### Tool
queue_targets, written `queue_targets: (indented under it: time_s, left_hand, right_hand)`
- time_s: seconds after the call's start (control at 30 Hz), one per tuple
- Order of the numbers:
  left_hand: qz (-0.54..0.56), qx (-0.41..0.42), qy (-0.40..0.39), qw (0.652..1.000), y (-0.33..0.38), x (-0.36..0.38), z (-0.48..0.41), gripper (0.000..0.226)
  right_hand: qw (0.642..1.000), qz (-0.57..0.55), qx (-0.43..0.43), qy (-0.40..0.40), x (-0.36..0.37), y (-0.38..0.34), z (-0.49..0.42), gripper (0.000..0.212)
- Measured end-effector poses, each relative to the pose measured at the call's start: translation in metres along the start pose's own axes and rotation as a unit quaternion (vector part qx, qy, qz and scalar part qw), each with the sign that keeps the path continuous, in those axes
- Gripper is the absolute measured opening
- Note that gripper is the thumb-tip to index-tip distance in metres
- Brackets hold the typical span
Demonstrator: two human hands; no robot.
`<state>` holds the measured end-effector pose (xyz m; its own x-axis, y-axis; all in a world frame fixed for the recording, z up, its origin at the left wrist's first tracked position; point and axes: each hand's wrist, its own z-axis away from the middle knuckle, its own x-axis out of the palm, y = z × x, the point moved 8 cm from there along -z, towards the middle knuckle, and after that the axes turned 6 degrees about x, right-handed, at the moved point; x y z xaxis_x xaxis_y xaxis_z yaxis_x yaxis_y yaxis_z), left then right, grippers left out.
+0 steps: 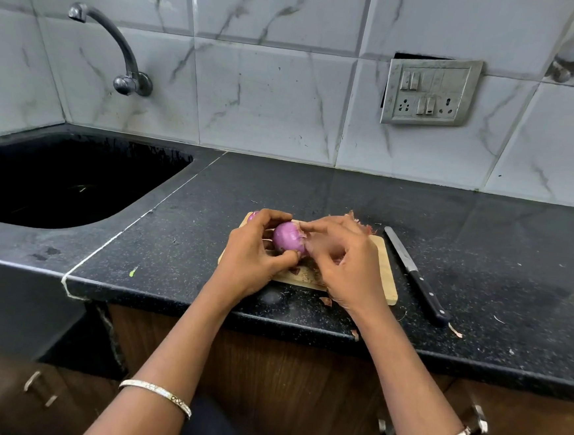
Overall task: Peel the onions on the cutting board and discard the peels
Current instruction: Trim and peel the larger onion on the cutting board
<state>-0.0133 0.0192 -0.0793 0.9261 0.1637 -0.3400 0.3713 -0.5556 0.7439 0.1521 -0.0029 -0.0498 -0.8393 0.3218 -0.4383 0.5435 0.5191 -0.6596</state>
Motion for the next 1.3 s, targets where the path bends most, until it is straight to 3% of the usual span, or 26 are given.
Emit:
queue_targets:
  time_s: [0.27,0.47,0.7,0.93,1.13,1.3]
  left_hand:
    - [0.044,-0.002,-0.047,0.998,0.008,0.004,0.002,0.069]
    - [0.026,0.020,-0.053,0.998,0.014,0.005,0.001,0.061]
    - [0.073,0.003,-0.041,0.996,0.010,0.003,0.002,0.057]
    - [0.111,-0.030,-0.039,0.993,0.005,0.004,0.003,0.060]
    - [0.090,-0.026,-0.035,0.995,0.001,0.004,0.002,0.059]
    - [0.113,-0.043,-0.024,0.992,-0.005,0.003,0.003,0.059]
  right_hand:
    - [0.995,0.050,-0.048,0.066,-0.008,-0.004,-0.001,0.017]
    - [0.983,0.155,-0.086,0.049,0.007,-0.012,0.001,0.008]
    - [0.995,0.093,-0.021,0.025,0.007,-0.010,0.000,0.004]
    - [0.995,0.063,0.039,0.070,-0.004,0.003,-0.003,0.007]
    - [0.994,0.053,0.047,0.085,-0.013,-0.001,-0.001,0.033]
    - [0.995,0.043,0.044,0.073,-0.011,-0.001,0.001,0.011]
